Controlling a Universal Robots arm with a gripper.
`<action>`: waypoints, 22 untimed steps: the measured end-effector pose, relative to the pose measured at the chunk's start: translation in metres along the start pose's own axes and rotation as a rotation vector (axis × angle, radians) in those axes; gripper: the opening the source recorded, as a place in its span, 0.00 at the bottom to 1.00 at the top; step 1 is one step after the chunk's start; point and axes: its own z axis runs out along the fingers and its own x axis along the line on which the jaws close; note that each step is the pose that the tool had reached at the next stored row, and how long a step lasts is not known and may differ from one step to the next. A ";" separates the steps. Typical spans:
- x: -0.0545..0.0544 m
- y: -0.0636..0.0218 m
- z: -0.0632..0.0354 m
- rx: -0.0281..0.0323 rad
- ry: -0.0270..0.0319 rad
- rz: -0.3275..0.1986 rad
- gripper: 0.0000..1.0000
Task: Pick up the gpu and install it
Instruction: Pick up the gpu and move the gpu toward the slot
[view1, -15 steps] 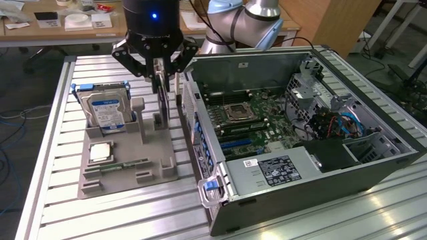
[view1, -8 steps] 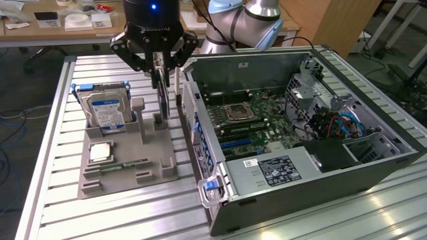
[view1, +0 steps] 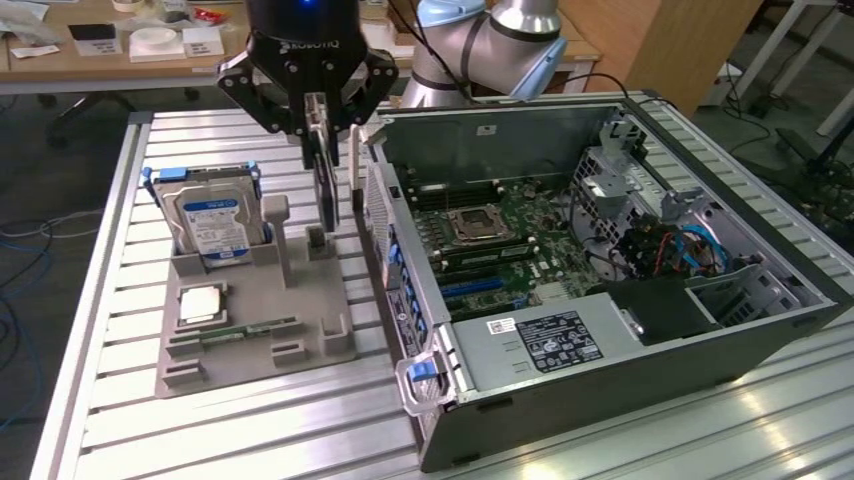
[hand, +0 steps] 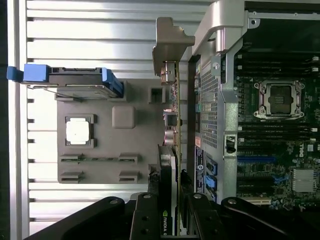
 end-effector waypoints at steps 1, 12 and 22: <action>0.000 0.0000 -0.0008 0.0000 -0.0001 0.000 0.27; 0.000 0.0004 -0.0071 -0.0001 -0.0001 0.000 0.27; 0.000 0.0007 -0.0132 0.0000 0.0000 0.000 0.27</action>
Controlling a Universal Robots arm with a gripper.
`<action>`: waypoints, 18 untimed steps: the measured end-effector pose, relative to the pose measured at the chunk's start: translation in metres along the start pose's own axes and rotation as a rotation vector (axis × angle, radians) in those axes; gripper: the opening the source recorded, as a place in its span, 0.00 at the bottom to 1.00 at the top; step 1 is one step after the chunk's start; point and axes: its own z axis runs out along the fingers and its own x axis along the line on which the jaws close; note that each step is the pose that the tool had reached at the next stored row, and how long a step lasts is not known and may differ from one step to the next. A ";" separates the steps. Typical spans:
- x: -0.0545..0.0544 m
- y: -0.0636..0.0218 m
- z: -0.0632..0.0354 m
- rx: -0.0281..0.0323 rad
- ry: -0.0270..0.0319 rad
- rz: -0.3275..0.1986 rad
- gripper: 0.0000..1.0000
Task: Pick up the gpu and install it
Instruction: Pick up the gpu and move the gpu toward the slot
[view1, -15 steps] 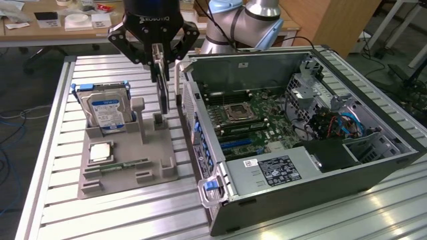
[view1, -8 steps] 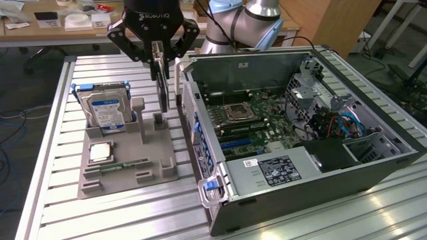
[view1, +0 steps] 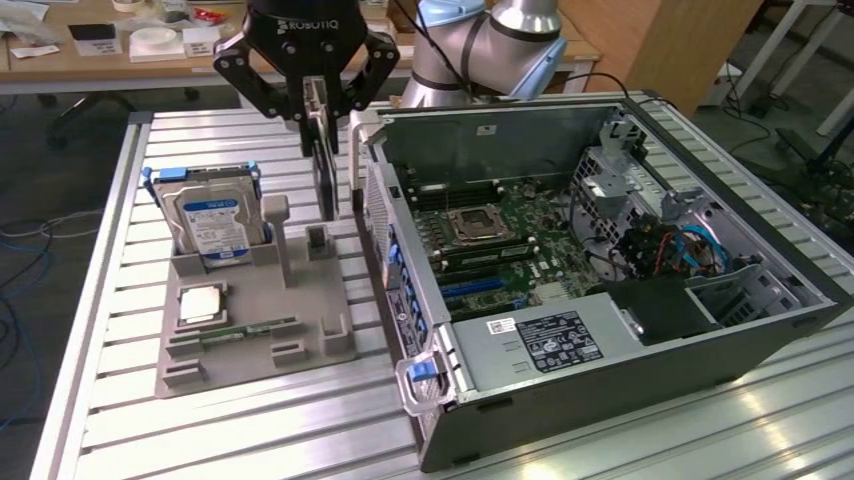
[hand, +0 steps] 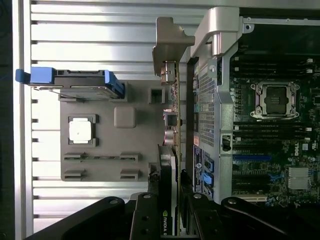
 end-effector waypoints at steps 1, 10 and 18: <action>0.000 0.0000 -0.0005 0.0000 -0.0001 0.000 0.27; 0.000 0.0002 -0.0042 -0.0001 -0.0002 0.000 0.27; 0.000 0.0003 -0.0063 0.0000 0.0000 0.000 0.27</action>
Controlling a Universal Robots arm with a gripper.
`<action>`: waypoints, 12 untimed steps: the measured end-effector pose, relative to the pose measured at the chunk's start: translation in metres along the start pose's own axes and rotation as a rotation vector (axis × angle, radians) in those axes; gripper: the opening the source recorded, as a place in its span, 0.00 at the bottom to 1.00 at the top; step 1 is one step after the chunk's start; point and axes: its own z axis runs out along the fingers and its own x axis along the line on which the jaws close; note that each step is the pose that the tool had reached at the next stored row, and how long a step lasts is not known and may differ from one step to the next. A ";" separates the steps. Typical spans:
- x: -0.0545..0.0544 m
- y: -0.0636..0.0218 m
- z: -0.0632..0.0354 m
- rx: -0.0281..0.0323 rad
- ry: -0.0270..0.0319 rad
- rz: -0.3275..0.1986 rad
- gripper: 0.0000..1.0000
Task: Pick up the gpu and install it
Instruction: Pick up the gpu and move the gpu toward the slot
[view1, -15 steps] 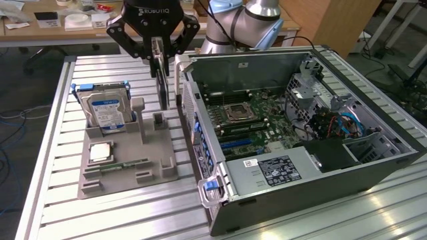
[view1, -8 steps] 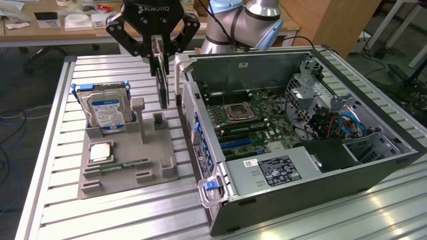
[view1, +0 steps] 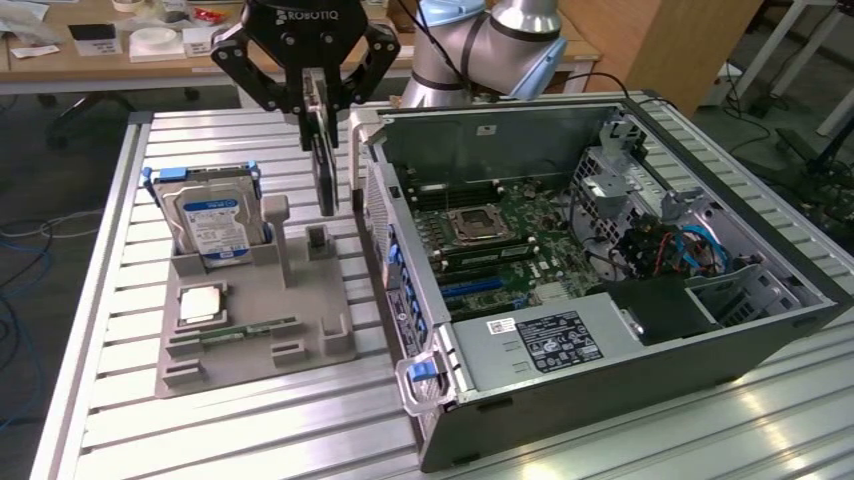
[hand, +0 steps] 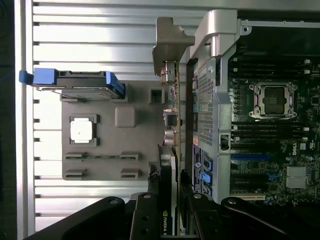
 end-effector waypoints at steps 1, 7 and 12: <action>0.000 0.0001 -0.0009 0.0000 0.0000 0.000 0.27; 0.000 0.0001 -0.0024 -0.0002 -0.0002 0.000 0.27; 0.000 0.0002 -0.0027 0.0000 0.0000 0.000 0.27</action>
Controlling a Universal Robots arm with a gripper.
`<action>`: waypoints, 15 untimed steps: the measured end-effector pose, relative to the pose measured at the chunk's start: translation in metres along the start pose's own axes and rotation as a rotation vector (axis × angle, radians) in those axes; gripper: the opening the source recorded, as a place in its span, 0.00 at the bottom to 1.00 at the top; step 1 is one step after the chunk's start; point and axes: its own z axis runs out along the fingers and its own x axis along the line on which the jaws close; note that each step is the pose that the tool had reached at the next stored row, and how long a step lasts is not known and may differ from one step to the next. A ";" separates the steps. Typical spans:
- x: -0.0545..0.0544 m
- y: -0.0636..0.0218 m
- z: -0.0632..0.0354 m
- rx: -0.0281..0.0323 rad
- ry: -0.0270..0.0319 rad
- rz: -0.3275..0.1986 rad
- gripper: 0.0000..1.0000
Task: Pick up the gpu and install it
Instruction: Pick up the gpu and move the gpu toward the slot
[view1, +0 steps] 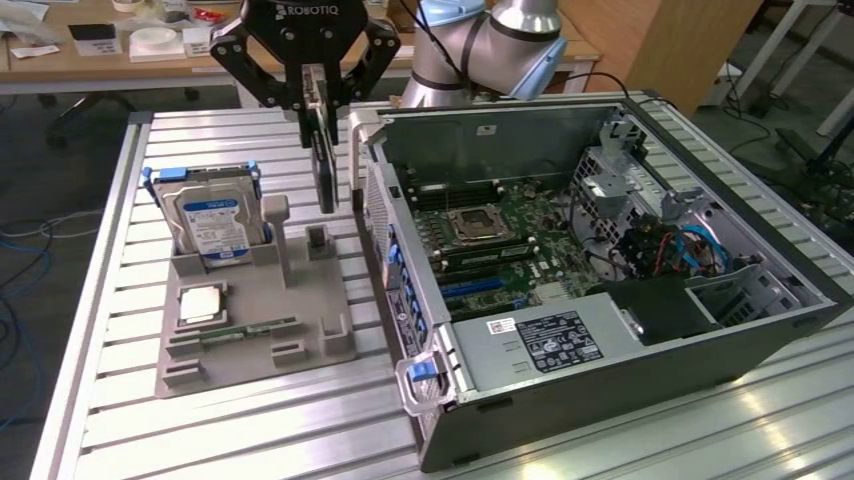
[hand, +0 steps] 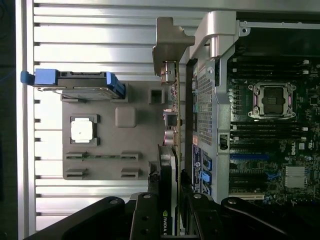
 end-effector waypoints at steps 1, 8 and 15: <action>0.000 0.0000 -0.0005 0.0002 0.0002 0.000 0.27; 0.000 0.0002 -0.0032 -0.0001 -0.0001 0.000 0.27; -0.003 0.0002 -0.0033 0.0001 0.0001 0.000 0.27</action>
